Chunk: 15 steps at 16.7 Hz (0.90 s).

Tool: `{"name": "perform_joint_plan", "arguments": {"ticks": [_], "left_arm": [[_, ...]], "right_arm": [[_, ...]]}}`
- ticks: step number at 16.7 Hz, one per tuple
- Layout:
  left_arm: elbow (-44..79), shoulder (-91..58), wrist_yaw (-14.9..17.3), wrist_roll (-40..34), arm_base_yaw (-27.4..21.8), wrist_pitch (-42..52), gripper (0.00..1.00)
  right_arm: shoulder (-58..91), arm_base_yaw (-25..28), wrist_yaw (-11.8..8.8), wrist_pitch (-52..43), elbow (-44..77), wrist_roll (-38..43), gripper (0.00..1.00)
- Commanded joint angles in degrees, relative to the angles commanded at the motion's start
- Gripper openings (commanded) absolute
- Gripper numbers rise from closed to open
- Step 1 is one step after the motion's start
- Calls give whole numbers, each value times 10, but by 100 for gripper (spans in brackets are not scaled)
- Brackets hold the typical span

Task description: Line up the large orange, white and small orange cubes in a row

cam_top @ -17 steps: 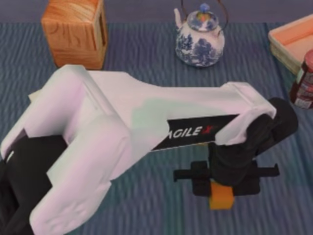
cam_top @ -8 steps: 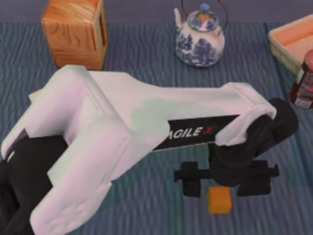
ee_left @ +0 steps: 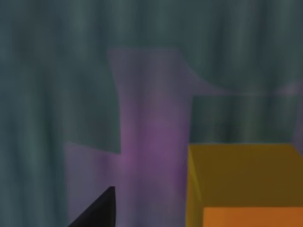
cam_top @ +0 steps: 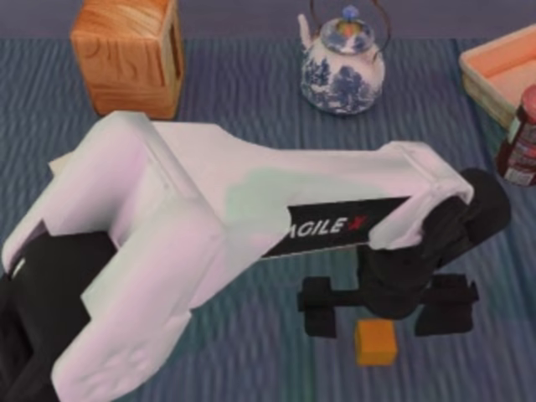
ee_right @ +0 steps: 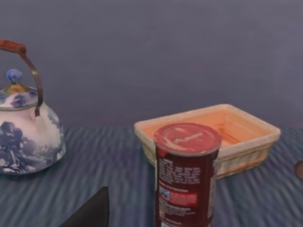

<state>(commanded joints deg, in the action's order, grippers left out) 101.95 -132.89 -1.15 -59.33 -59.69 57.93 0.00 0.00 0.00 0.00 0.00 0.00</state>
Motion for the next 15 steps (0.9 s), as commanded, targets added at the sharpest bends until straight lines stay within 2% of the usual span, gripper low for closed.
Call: {"name": "perform_joint_plan", "arguments": {"ticks": [3,9,15], "left_arm": [[20,5,-1,-1,0,24,100],[98,33,0,-4,8,133,100],[101,32,-1,2,8,136,100]], "right_arm": [[0,0,0,0,0,0,100],[0,0,0,0,0,0,100],[0,0,0,0,0,0,100]]}}
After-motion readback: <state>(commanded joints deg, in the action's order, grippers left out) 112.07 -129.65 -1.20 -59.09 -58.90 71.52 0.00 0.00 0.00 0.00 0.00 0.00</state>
